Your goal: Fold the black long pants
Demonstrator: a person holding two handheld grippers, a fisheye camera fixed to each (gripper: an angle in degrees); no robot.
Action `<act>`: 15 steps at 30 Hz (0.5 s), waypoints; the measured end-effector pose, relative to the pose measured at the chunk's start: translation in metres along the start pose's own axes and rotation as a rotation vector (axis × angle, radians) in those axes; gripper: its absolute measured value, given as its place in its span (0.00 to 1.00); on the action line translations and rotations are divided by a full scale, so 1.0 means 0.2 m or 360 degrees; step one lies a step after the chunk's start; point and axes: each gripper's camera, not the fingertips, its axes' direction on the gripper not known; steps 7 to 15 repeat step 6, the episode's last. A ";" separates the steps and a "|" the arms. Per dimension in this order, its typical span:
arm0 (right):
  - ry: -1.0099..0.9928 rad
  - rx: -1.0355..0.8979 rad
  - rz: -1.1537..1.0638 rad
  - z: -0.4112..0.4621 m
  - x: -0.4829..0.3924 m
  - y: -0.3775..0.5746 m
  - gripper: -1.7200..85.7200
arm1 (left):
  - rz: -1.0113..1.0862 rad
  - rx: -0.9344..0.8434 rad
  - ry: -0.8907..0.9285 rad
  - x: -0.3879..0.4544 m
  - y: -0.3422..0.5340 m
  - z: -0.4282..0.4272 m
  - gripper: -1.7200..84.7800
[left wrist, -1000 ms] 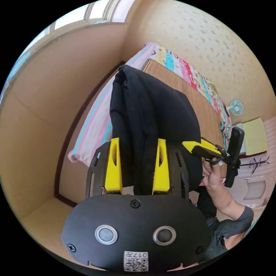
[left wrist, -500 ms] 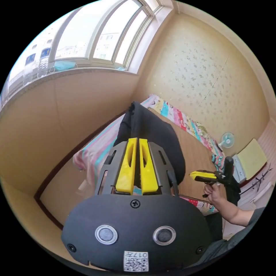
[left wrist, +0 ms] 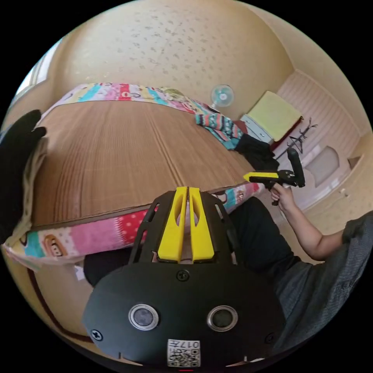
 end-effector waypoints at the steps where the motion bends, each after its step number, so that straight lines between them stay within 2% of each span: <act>1: 0.0013 0.0229 0.0228 -0.12 0.10 0.07 0.02 | 0.0043 -0.0011 0.0084 0.06 -0.01 0.07 0.01; 2: -0.0139 0.0380 0.0365 -0.20 0.22 0.15 0.02 | 0.0074 -0.0038 0.0103 0.12 -0.01 0.13 0.01; 5: -0.0559 0.0481 0.0646 -0.23 0.54 0.32 0.03 | 0.0126 -0.0138 0.0056 0.21 0.00 0.23 0.01; 15: -0.0593 0.0491 0.0681 -0.23 0.58 0.35 0.03 | 0.0129 -0.0151 0.0050 0.22 0.01 0.24 0.01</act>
